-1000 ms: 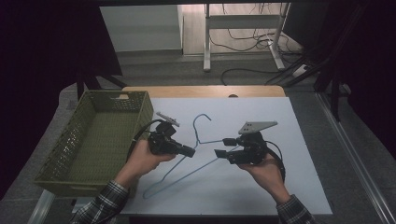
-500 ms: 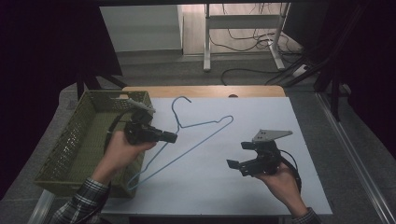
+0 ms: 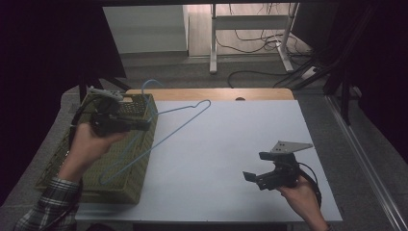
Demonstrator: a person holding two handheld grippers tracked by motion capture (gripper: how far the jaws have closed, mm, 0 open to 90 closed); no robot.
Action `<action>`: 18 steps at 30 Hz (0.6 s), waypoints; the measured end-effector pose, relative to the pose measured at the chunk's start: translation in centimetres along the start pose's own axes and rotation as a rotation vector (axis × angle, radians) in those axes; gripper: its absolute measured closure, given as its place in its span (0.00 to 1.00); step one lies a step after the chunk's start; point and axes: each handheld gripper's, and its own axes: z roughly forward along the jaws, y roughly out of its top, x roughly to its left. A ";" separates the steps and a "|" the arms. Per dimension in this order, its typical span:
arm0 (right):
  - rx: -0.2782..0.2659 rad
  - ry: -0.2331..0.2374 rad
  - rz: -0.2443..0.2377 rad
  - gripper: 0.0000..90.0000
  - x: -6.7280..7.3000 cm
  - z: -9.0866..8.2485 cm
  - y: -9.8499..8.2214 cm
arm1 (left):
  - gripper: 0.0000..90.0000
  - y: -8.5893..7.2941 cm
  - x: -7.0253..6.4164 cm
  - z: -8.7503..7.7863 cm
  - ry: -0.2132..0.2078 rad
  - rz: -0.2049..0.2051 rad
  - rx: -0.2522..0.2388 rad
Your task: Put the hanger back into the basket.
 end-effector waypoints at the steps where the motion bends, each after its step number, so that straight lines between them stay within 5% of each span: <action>1: 0.000 -0.002 0.001 0.04 -0.1 -0.1 -0.2 | 0.97 -0.2 0.4 -0.5 0.012 -0.004 -0.007; 18: 0.030 -0.041 0.037 0.03 -1.4 -0.4 -2.3 | 0.97 -4.2 6.9 -5.3 0.140 -0.090 -0.065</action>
